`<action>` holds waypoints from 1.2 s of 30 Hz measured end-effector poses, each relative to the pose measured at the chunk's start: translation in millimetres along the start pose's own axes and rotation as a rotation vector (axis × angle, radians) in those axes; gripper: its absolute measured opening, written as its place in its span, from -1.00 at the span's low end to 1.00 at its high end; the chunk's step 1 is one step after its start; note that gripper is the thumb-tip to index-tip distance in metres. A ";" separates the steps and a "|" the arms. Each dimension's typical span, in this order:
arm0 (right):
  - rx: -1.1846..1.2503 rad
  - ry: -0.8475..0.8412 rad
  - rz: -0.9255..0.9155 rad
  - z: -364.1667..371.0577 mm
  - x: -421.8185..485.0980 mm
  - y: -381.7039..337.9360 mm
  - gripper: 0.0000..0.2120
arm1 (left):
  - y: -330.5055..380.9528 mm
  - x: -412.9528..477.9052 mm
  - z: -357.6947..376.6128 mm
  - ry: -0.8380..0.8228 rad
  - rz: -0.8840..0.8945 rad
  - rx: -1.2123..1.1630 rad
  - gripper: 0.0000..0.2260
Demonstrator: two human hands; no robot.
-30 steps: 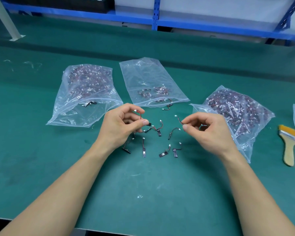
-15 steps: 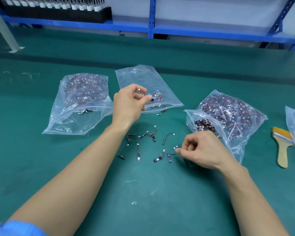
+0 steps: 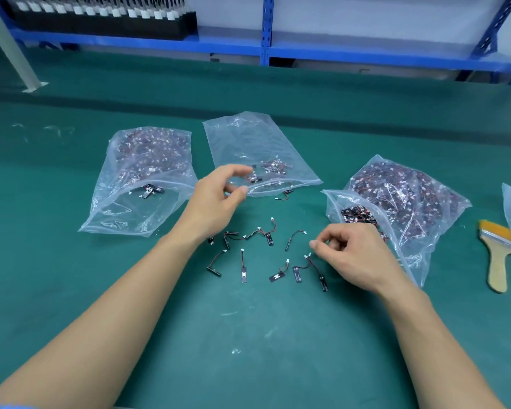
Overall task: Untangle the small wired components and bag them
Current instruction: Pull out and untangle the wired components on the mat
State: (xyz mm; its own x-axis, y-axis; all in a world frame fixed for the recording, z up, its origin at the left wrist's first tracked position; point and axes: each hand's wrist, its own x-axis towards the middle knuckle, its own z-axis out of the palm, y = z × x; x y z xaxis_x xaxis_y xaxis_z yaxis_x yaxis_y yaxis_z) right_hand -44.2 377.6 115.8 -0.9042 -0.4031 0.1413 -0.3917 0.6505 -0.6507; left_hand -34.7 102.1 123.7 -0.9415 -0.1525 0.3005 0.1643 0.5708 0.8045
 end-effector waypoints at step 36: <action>-0.096 0.006 -0.232 54.3 32.3 -25.1 -0.83 | -24.3 -63.1 -46.1 -0.160 0.057 0.156 -0.75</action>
State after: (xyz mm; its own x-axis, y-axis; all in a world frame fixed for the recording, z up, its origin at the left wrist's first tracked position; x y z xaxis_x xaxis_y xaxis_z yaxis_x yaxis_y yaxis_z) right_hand -54.4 313.3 96.2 -0.7891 -0.5451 0.2832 -0.6029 0.5992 -0.5268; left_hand 34.2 60.7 108.8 -0.9688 0.0065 0.2476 0.1825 0.6948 0.6957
